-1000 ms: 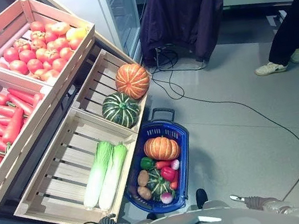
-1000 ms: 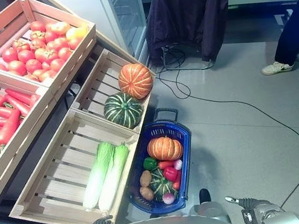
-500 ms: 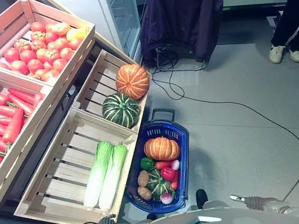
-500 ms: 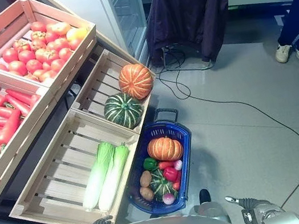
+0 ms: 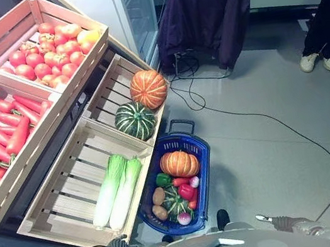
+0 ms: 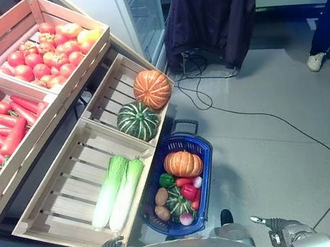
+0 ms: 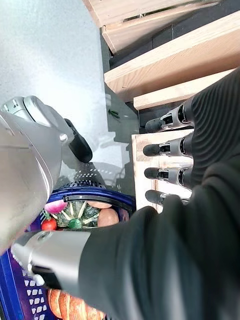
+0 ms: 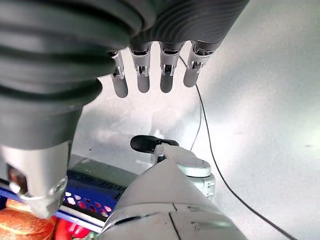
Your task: Pick up fruits and vegetables into the basket
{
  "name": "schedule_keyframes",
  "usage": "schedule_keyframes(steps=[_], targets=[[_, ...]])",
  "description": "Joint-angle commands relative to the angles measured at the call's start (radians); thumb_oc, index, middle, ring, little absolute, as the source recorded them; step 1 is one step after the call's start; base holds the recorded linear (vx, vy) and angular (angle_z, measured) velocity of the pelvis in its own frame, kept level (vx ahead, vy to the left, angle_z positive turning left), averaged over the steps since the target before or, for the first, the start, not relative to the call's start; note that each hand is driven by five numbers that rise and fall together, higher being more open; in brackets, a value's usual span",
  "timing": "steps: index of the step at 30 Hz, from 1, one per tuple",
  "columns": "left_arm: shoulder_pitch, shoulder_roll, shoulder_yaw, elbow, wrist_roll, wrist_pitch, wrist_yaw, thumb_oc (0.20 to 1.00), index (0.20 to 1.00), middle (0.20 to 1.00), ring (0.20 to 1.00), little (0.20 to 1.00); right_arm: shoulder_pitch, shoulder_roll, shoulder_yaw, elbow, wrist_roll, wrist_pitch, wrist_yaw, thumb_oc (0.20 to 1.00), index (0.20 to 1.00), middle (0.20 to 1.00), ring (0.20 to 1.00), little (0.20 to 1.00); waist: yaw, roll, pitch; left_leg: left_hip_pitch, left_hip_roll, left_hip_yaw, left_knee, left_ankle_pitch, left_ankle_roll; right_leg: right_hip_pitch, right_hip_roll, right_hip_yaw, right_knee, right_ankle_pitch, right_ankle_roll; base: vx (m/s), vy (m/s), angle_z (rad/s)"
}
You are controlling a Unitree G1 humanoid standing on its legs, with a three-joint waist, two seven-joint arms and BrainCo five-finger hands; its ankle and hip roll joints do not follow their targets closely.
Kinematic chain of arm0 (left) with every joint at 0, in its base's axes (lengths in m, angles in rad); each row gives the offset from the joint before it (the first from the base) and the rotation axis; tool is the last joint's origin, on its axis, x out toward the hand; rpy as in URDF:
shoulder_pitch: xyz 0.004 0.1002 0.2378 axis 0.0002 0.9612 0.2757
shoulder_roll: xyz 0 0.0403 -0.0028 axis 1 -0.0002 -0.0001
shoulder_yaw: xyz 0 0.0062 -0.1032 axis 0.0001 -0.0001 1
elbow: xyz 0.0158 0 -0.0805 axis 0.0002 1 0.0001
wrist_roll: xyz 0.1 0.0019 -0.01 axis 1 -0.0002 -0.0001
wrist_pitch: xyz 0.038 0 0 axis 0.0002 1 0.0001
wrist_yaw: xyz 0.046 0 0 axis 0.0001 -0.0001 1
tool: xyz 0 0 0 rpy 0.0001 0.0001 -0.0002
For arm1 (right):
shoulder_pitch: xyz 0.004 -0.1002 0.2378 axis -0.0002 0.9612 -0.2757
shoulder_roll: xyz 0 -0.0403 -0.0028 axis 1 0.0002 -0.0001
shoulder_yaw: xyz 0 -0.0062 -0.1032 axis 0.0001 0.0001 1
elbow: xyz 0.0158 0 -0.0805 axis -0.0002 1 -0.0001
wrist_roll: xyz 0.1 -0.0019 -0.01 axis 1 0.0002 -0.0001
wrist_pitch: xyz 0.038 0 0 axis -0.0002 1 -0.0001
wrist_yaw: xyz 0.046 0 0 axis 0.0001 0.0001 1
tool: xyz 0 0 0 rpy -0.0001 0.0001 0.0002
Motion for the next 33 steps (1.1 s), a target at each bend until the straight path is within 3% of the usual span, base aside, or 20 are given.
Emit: schedule_keyframes(steps=[1,12,16,24,29,33], targets=[[-0.060,0.030,0.025,0.021,-0.047,-0.041,0.026,1.000,1.000,1.000,1.000,1.000,-0.082,-0.005,0.010,0.047,0.023,-0.003,-0.002,1.000,1.000,1.000,1.000,1.000,-0.010,-0.013,0.085,-0.071,-0.012,-0.049,0.007,-0.053,-0.002,0.063,-0.028,0.031,0.011,-0.123,0.080,-0.08,-0.003,0.03],[-0.183,0.038,-0.014,-0.072,-0.209,-0.160,0.086,1.000,1.000,1.000,1.000,1.000,-0.202,-0.024,0.066,-0.005,0.121,-0.015,-0.048,1.000,1.000,1.000,1.000,1.000,-0.027,0.025,0.276,-0.272,-0.052,-0.085,0.007,0.018,0.013,-0.143,-0.006,0.078,0.011,-0.065,0.053,-0.14,0.002,0.04],[-0.213,0.056,-0.020,-0.108,-0.247,-0.188,0.108,1.000,1.000,1.000,1.000,1.000,-0.228,-0.035,0.074,-0.021,0.145,-0.016,-0.051,1.000,1.000,1.000,1.000,1.000,-0.028,0.024,0.309,-0.308,-0.060,-0.085,0.007,0.029,0.012,-0.177,-0.008,0.075,0.011,-0.053,0.052,-0.08,0.010,0.01],[-0.305,0.123,0.019,-0.237,-0.382,-0.328,0.248,1.000,1.000,1.000,1.000,1.000,-0.297,-0.080,0.093,-0.050,0.187,-0.017,-0.040,1.000,1.000,1.000,1.000,1.000,-0.012,0.018,0.386,-0.357,-0.062,-0.072,0.007,0.054,0.007,-0.243,-0.009,0.055,0.050,-0.046,0.041,-0.05,0.020,0.01],[-0.395,0.194,0.063,-0.388,-0.404,-0.398,0.398,1.000,1.000,1.000,1.000,1.000,-0.322,-0.101,0.090,-0.059,0.224,-0.037,-0.052,1.000,1.000,1.000,1.000,1.000,-0.003,0.010,0.446,-0.456,-0.074,-0.073,0.155,0.025,0.011,-0.318,-0.005,0.062,0.165,-0.079,0.023,-0.10,-0.016,-0.02],[-0.463,0.229,0.085,-0.461,-0.361,-0.409,0.486,1.000,1.000,1.000,1.000,1.000,-0.320,-0.093,0.080,-0.065,0.247,-0.054,-0.065,1.000,1.000,1.000,1.000,1.000,0.000,0.010,0.453,-0.564,-0.086,-0.077,0.283,-0.003,0.020,-0.421,-0.005,0.062,0.303,-0.120,0.015,-0.09,-0.052,0.14]])
